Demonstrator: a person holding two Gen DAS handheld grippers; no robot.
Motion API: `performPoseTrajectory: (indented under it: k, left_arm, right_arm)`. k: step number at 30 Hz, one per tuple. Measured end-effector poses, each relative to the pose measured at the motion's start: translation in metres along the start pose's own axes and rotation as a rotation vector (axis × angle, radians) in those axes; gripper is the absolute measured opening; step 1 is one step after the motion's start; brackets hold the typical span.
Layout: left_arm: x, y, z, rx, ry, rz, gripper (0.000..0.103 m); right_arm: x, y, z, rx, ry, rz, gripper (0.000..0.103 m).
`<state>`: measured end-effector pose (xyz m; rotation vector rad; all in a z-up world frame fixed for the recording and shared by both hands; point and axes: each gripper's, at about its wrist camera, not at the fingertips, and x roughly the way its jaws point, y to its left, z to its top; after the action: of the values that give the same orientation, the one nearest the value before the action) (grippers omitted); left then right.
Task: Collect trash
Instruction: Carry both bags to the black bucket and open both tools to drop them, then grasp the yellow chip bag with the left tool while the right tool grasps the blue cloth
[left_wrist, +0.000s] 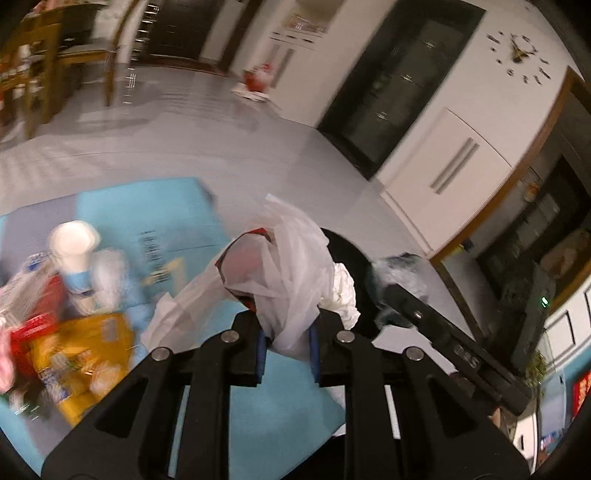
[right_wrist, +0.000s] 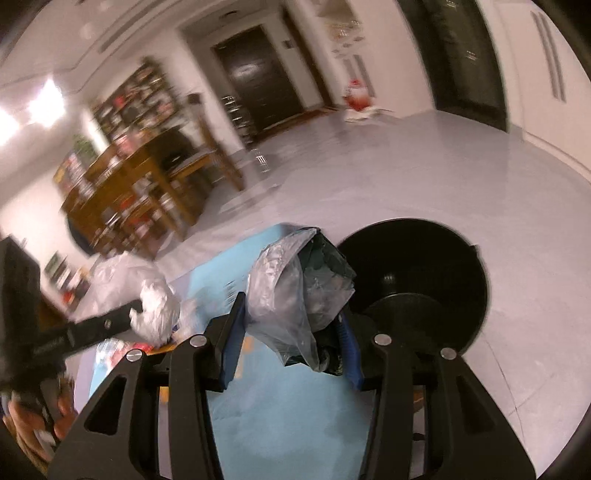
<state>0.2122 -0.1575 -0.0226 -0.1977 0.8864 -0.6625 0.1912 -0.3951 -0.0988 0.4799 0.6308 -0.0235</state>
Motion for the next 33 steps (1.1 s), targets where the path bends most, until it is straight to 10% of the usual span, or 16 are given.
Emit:
performPoseTrajectory:
  k: [14, 17, 19, 33]
  left_arm:
    - [0.148, -0.041, 0.018, 0.064, 0.183, 0.024, 0.023]
    - [0.169, -0.042, 0.019, 0.067, 0.187, 0.043, 0.039]
    - [0.174, -0.04, 0.021, 0.052, 0.199, 0.031, 0.07]
    - [0.112, -0.041, -0.019, 0.138, 0.119, 0.029, 0.089]
  right_arm:
    - [0.051, -0.1, 0.015, 0.359, 0.118, -0.029, 0.054]
    - [0.055, -0.108, 0.018, 0.417, 0.108, -0.017, 0.068]
    - [0.06, -0.112, 0.02, 0.444, 0.116, -0.017, 0.077]
    - [0.048, -0.091, 0.028, 0.408, 0.11, 0.042, 0.08]
